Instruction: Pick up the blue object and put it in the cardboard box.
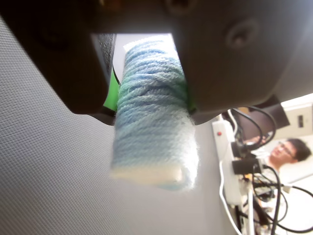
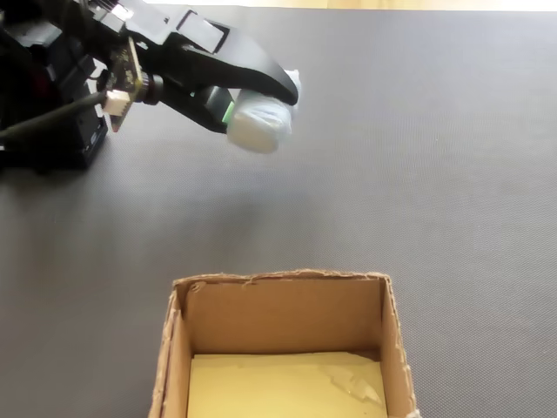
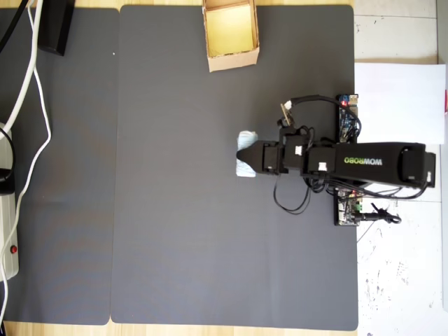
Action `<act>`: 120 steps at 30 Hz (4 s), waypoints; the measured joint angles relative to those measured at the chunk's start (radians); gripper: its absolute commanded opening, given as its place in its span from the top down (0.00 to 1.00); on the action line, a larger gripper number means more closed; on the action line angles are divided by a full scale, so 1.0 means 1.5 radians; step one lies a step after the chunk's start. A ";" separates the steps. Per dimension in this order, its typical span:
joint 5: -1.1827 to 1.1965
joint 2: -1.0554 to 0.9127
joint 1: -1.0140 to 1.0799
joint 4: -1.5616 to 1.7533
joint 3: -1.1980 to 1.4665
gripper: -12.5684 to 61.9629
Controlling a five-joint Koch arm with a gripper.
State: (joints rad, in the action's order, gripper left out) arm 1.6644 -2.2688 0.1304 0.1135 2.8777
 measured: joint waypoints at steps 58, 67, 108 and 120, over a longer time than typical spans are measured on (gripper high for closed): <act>-0.122 0.454 0.470 -0.135 -0.616 0.43; -0.116 0.303 0.350 -0.135 -0.472 0.42; -0.105 -0.003 0.046 -0.014 0.131 0.36; -0.093 -0.003 0.027 -0.037 0.134 0.36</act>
State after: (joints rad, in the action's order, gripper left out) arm 1.5248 -2.2734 0.1703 0.0583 3.0787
